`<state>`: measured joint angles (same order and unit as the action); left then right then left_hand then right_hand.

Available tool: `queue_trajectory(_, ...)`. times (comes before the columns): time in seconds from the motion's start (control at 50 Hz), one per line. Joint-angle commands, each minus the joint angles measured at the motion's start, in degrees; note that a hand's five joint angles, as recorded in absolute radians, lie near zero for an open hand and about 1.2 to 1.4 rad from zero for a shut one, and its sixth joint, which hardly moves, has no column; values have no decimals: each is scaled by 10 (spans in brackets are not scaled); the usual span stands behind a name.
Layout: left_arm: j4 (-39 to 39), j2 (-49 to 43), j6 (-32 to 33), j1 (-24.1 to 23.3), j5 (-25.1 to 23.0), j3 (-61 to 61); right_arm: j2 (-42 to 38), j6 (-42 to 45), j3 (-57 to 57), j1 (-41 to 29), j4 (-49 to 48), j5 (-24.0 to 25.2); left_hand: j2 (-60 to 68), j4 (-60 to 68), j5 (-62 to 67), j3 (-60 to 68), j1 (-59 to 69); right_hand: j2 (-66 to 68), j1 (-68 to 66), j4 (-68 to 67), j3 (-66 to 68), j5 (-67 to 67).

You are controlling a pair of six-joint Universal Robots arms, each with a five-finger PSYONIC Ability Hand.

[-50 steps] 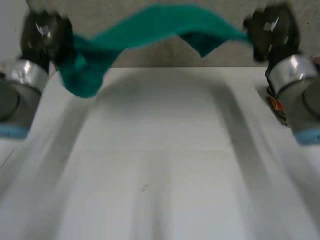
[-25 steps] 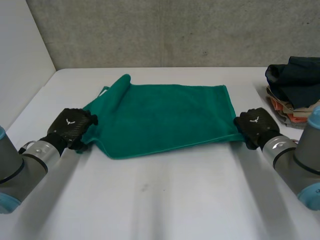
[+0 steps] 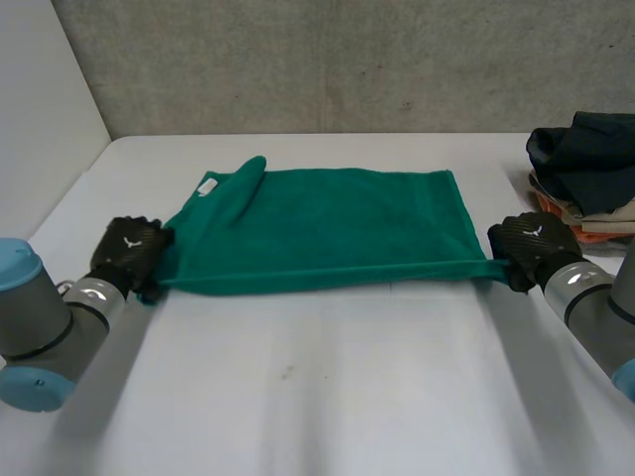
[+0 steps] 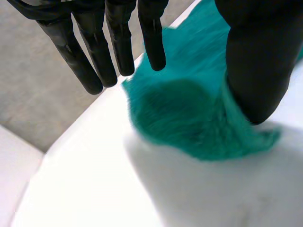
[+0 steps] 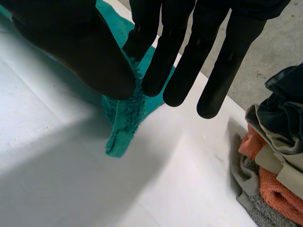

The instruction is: Fold the laundry.

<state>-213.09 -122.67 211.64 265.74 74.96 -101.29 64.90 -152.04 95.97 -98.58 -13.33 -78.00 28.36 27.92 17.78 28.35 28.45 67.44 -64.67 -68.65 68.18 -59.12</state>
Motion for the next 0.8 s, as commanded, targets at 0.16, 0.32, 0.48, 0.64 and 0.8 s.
queue_trajectory(0.16, 71, 60, 19, 15, -2, -26, 18, 16, -3, -3, 51, 1, 516, 521, 522, 517, 515, 126, -153, -113, 118, -109)
queue_trajectory(0.32, 202, 227, 80, 22, 12, -112, 90, 154, -17, 25, 263, 14, 516, 521, 522, 517, 515, 126, -153, -113, 118, -109)
queue_trajectory(0.48, 519, 284, 231, 44, 11, -139, 116, 390, -36, 80, 571, 12, 516, 521, 522, 517, 515, 126, -153, -113, 118, -109)
queue_trajectory(0.64, 450, 219, 234, -2, 14, -50, 39, 351, -97, 47, 528, 1, 516, 521, 522, 517, 515, 126, -153, -113, 118, -109)
queue_trajectory(0.8, 330, 99, 200, -59, 58, 174, -11, 261, -277, 0, 420, -38, 516, 521, 522, 517, 515, 126, -153, -113, 118, -109)
